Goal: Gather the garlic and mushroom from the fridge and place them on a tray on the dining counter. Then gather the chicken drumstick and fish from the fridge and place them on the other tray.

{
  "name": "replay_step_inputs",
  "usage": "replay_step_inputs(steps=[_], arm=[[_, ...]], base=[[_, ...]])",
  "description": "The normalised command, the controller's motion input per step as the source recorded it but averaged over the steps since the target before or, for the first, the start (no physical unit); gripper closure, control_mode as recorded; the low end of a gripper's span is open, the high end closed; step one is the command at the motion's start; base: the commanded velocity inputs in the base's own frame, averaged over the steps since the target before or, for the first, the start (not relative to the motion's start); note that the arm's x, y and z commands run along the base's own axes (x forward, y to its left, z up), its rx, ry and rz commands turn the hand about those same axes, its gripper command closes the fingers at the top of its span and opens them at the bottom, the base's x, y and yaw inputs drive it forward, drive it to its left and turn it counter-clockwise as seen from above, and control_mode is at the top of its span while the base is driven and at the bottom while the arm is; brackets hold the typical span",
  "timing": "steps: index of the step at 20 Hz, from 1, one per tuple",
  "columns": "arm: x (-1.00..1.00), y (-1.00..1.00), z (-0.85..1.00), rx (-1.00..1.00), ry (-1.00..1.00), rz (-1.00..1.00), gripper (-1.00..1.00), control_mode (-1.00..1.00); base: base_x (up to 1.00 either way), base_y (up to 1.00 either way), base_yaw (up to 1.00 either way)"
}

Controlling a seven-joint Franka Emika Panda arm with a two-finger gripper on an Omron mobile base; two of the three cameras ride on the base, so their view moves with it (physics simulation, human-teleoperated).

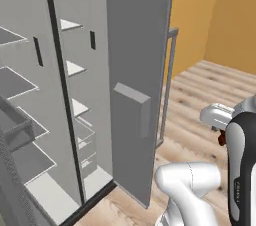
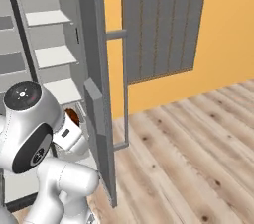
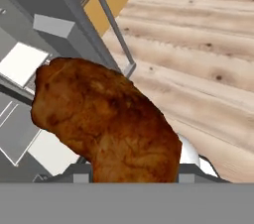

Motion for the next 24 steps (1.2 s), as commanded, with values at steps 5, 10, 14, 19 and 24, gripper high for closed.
replay_step_inputs(steps=[5, 10, 14, 19, 24], arm=[[0.0, 0.0, 0.0, 0.0, 0.0, 0.0, 1.0, 1.0], [0.0, 0.0, 0.0, 0.0, 0.0, 0.0, 1.0, 1.0], [0.0, 0.0, 0.0, 0.0, 0.0, 0.0, 1.0, 1.0], [0.0, 0.0, 0.0, 0.0, 0.0, 0.0, 1.0, 1.0], [0.0, 0.0, 0.0, 0.0, 0.0, 0.0, 1.0, 1.0]], base=[[-0.07, -0.25, -0.42], [0.0, -0.33, -0.42], [0.14, -0.33, -0.41], [0.39, -0.21, -0.42], [0.55, -0.1, -0.41]])
